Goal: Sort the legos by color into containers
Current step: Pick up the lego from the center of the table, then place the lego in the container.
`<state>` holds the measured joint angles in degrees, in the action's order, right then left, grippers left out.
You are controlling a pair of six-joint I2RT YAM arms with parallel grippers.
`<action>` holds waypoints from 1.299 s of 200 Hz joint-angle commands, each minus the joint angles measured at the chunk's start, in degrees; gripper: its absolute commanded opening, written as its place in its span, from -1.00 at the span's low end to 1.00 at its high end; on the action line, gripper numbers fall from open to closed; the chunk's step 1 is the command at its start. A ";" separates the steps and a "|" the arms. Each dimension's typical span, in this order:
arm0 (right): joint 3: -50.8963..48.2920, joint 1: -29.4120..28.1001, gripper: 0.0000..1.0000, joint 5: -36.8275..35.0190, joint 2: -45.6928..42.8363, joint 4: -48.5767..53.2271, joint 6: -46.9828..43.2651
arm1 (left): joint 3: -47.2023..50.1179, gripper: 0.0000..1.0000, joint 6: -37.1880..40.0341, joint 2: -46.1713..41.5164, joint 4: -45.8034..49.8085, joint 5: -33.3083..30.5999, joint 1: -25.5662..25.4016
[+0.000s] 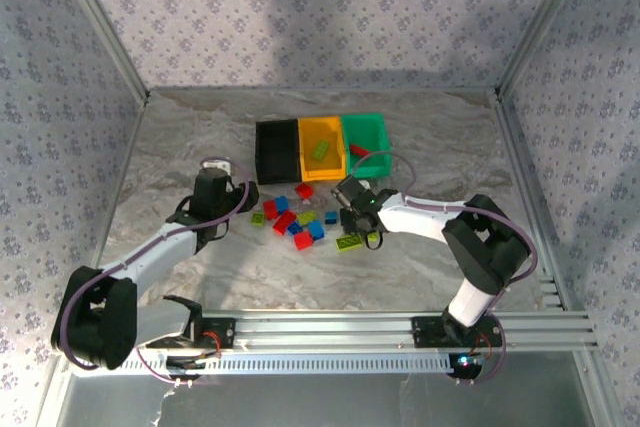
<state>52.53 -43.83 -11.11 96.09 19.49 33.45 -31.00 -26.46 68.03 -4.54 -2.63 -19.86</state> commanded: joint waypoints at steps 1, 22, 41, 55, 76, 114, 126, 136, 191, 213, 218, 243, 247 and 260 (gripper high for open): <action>0.55 -0.05 -0.31 -2.61 -2.93 2.04 0.60 | 0.15 0.19 -0.26 -0.53 -0.36 -0.75 0.35; 0.20 0.35 -0.32 -5.69 -7.58 1.33 1.24 | 0.33 0.19 -0.26 -0.71 -0.38 -1.40 0.35; -0.24 0.88 -0.32 -8.84 -12.24 0.92 1.01 | 0.24 0.19 -0.39 -0.61 -0.28 -1.21 0.38; -0.33 2.18 -0.31 -9.36 -14.21 0.67 0.24 | 0.24 0.19 -0.51 -0.64 -0.30 -0.98 0.41; 2.15 4.00 -0.31 -8.40 -14.65 2.34 -1.09 | 0.24 0.19 -1.00 -0.38 -0.38 -1.23 0.41; 7.65 4.02 -0.30 -5.23 -11.97 0.08 -3.54 | 0.07 0.19 -1.73 1.16 -0.52 -0.92 0.68; 10.58 3.85 -0.30 -3.51 -9.55 0.11 -4.18 | 0.07 0.19 -2.02 1.81 -0.50 -1.30 0.99; 13.68 3.41 -0.30 -2.43 -7.07 0.18 -4.98 | -0.10 0.20 -2.59 2.31 -0.31 -1.32 1.50; 35.86 1.06 -0.29 5.43 11.22 3.06 -6.94 | 0.72 0.19 -5.87 2.87 0.10 1.38 6.12; 46.26 0.18 -0.29 7.18 18.80 5.77 -7.82 | 1.46 0.20 -6.14 1.72 -0.38 1.41 6.84; 48.37 0.02 -0.29 7.39 20.60 6.74 -8.00 | 1.56 0.20 -6.23 1.52 -0.34 1.37 7.01; 60.34 -0.12 -0.28 8.14 28.86 11.32 -8.57 | 1.73 0.20 -6.50 0.97 0.01 1.62 7.60; 62.13 -0.06 -0.28 8.20 30.01 11.86 -8.62 | 1.74 0.19 -6.50 0.92 -0.03 1.73 7.64; 66.57 0.06 -0.27 8.36 33.37 13.59 -8.84 | 1.89 0.20 -6.50 0.61 -0.03 1.82 7.74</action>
<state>111.02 -43.99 -4.16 124.36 26.46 26.06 -29.28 -32.21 70.48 -4.49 -1.93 -12.71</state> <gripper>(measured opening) 0.362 0.599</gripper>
